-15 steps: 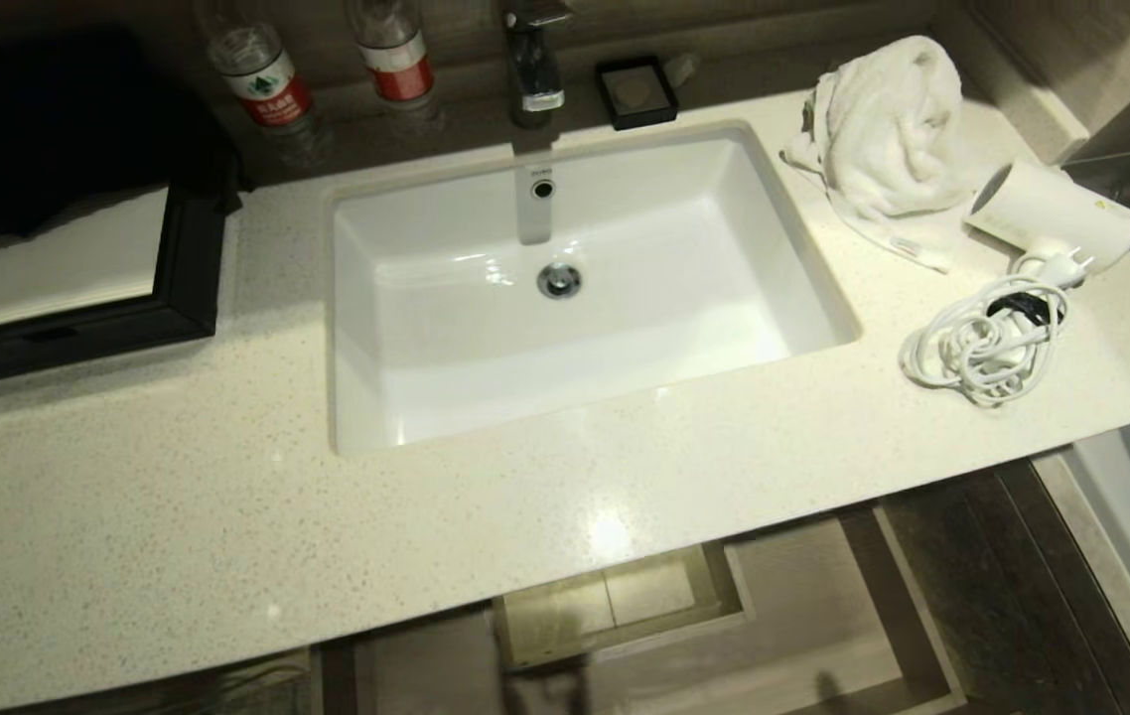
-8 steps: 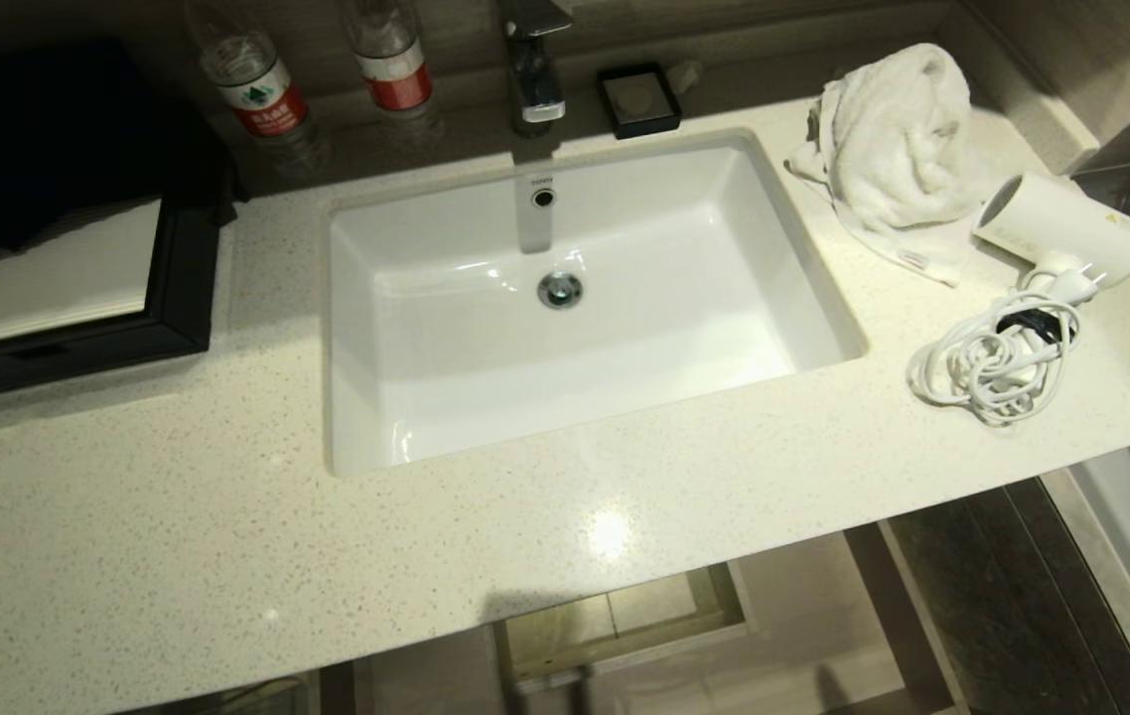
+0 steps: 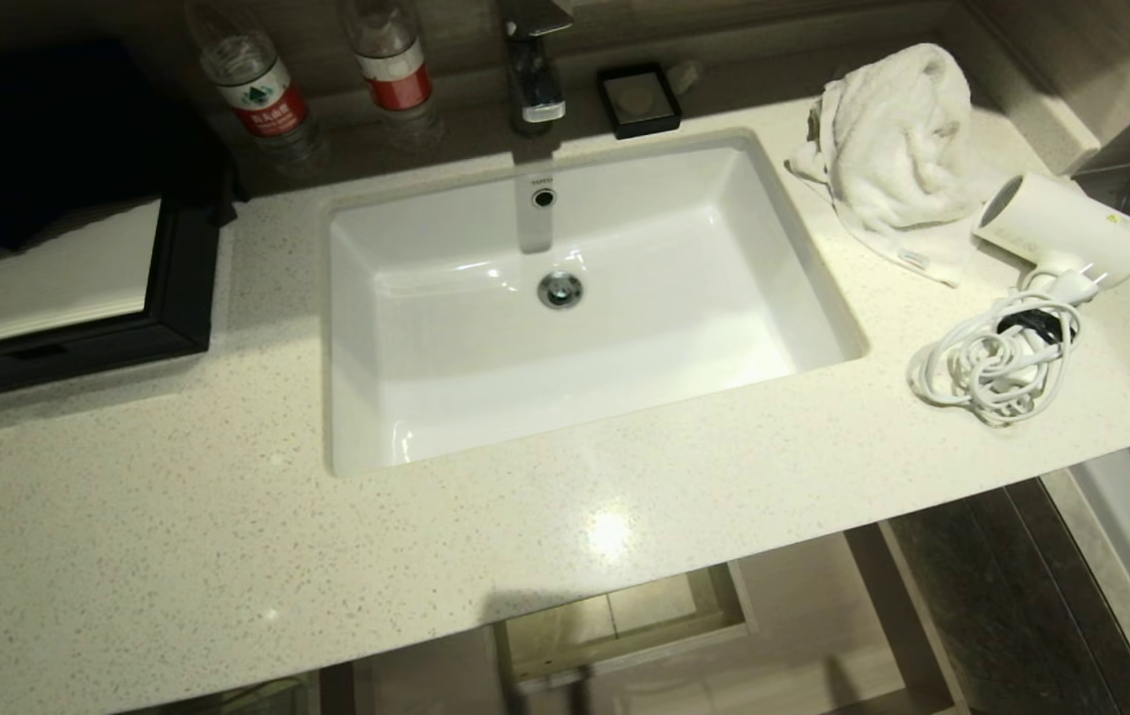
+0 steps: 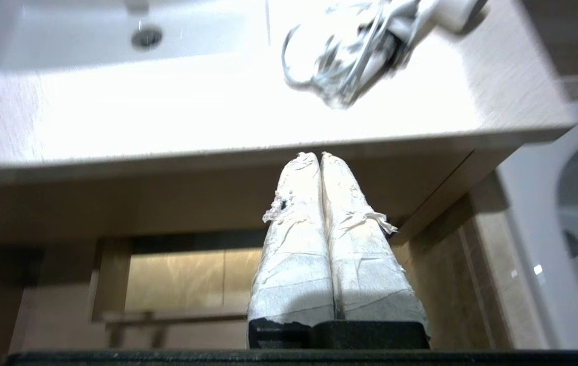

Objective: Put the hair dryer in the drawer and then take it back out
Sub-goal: Pick up the hairdryer

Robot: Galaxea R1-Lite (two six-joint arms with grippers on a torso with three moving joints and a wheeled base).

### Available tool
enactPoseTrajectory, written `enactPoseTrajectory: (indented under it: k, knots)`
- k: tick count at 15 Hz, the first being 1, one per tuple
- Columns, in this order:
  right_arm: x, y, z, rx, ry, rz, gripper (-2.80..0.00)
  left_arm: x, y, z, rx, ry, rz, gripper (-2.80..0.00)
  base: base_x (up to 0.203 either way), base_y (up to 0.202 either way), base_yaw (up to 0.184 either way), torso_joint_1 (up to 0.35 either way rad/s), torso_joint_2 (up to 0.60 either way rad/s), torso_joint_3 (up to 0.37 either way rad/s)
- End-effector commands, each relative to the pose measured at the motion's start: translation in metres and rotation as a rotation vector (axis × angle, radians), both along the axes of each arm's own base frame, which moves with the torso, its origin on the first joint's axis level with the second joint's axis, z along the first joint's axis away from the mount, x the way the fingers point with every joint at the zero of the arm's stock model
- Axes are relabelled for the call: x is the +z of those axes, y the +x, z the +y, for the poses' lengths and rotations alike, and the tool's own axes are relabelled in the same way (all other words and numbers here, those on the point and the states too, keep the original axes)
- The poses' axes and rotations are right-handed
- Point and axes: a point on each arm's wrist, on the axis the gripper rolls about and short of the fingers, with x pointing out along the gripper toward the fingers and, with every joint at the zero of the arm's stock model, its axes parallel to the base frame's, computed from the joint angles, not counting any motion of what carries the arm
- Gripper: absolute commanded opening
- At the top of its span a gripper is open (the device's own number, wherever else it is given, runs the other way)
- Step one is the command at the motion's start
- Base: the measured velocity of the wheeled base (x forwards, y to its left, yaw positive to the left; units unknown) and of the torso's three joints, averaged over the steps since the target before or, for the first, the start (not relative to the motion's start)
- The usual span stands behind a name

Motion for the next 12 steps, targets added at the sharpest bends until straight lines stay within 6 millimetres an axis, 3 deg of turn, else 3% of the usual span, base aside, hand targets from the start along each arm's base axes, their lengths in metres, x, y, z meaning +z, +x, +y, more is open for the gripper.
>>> enactPoseTrajectory:
  k: [1,3,5,8,12]
  knots:
    - [0.032,-0.031,-0.005,-0.025,0.024,-0.104,-2.80,0.000,0.000,0.000,0.000,0.000,-0.001,-2.80,0.000,0.000,0.000,0.000,0.00,0.000]
    - [0.062,-0.032,-0.007,-0.088,0.035,-0.028,-2.80,0.000,0.000,0.000,0.000,0.000,0.000,-2.80,0.000,0.000,0.000,0.000,0.00,0.000]
    - [0.088,-0.008,-0.006,-0.193,0.031,0.094,-2.80,0.000,0.000,0.000,0.000,0.000,0.000,-2.80,0.000,0.000,0.000,0.000,0.00,0.000]
    - [0.101,0.032,-0.003,-0.344,0.029,0.275,-2.80,0.000,0.000,0.000,0.000,0.000,-0.001,-2.80,0.000,0.000,0.000,0.000,0.00,0.000]
    - [0.116,0.093,0.004,-0.405,0.015,0.487,-2.80,0.000,0.000,0.000,0.000,0.000,0.000,-2.80,0.000,0.000,0.000,0.000,0.01,0.004]
